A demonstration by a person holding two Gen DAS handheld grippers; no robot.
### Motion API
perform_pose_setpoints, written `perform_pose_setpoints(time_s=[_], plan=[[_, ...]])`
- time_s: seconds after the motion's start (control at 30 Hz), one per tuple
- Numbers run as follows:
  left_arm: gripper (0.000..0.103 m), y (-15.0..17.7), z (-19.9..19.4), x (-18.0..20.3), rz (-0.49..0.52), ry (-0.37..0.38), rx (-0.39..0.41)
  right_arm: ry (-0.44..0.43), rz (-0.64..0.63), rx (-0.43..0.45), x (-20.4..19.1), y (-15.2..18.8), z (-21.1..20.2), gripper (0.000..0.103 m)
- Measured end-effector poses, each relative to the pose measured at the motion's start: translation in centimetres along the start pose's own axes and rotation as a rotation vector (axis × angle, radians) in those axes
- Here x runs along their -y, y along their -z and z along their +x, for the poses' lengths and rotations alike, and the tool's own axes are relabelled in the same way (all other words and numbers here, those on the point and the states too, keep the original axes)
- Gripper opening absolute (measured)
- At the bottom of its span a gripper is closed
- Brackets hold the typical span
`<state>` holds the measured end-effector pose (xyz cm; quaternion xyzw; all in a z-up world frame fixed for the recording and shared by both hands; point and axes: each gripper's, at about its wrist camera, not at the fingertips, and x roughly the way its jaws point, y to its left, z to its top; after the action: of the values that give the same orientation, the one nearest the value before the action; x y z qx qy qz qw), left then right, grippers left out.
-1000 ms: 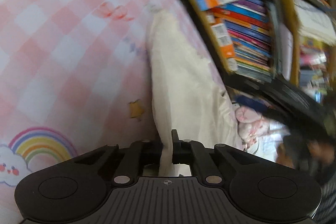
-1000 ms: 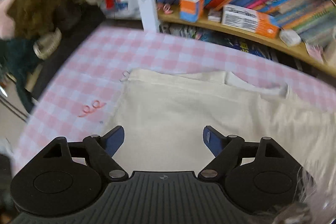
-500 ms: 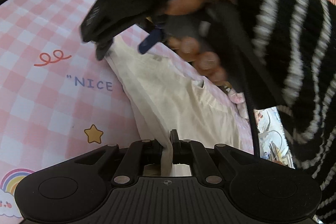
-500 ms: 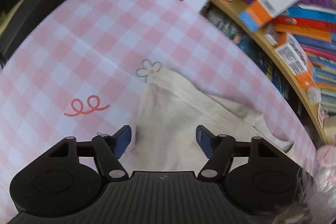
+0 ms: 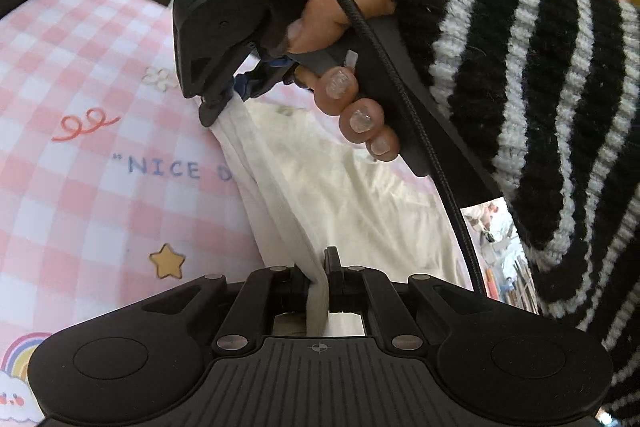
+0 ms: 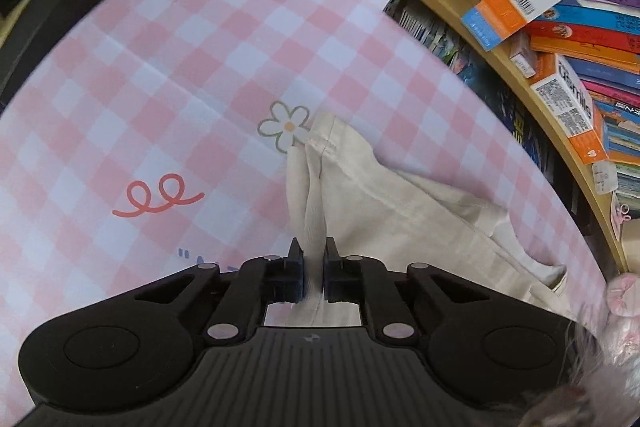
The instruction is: Fold clothes
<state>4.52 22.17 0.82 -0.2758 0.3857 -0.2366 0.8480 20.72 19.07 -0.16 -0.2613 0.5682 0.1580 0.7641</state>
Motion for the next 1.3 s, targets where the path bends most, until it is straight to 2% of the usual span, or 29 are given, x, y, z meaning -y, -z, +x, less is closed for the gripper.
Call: perform_pose_setpoints(time_s=[0.3,0.63,0.9,1.07,1.3], plan=[[0.005,-1.0,-0.5,2.5,0.084,0.043,-0.001,-0.031,0.086,0.101,5.2,1.9,-3.9,0.007],[0.005,-0.4,2.1,7.8,0.142,0.058,-0.026,-0.069,0.164,0.180,12.8,6.4,-6.3,0.007],[0.005,0.8,5.1,14.2,0.165,0.011,-0.026,-0.167,0.205,0.247,20.3,11.8,-6.5,0.007],[0.005,2.0,8.2,18.5,0.196,-0.020,-0.034,-0.202,0.211,0.305,25.3,16.0,-7.2,0.007],[0.005,3.8,13.2,23.4,0.230,-0.066,-0.080,-0.243,0.253,0.342,32.1,21.1,-6.5,0.007]])
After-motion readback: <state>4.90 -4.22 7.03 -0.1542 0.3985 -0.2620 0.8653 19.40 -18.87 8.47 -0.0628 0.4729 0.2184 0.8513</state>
